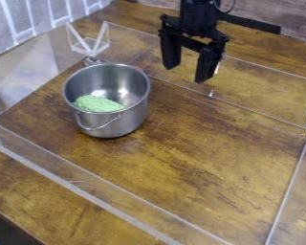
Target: Put the green object in the silver pot
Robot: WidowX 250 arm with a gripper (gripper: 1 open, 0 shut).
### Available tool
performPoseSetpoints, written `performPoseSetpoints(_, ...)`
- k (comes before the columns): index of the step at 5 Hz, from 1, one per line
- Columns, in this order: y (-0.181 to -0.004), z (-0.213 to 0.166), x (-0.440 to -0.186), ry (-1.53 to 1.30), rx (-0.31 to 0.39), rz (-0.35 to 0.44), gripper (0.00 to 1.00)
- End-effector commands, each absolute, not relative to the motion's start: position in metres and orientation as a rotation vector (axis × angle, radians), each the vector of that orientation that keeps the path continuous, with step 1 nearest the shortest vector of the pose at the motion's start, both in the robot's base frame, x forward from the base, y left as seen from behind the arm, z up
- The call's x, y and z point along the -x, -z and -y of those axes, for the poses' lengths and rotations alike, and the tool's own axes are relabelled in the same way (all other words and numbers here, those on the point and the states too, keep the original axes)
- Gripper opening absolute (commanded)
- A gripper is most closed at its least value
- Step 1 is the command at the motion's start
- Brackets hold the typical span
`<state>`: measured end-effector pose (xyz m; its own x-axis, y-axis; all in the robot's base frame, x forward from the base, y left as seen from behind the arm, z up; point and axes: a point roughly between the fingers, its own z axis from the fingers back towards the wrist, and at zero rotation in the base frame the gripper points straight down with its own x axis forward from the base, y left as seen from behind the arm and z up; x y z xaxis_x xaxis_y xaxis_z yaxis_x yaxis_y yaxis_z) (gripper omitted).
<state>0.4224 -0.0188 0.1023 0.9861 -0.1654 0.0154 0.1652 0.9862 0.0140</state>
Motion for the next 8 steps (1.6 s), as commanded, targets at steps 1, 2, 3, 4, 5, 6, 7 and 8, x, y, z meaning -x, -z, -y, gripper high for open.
performPoseSetpoints(1, -0.132, 0.011, -0.421, 0.153, 0.000, 0.095, 1.00)
performPoseSetpoints(2, -0.131, 0.008, -0.420, 0.157, -0.001, 0.085, 1.00)
performPoseSetpoints(3, -0.129, 0.007, -0.420, 0.161, -0.014, 0.080, 1.00)
performPoseSetpoints(4, -0.129, 0.006, -0.419, 0.165, -0.025, 0.079, 1.00)
performPoseSetpoints(5, -0.132, 0.008, -0.417, 0.167, -0.030, 0.084, 1.00)
performPoseSetpoints(6, -0.129, 0.006, -0.425, 0.161, -0.031, 0.087, 1.00)
performPoseSetpoints(7, -0.126, 0.005, -0.431, 0.159, -0.032, 0.091, 1.00)
performPoseSetpoints(8, -0.118, 0.005, -0.432, 0.164, -0.020, 0.085, 1.00)
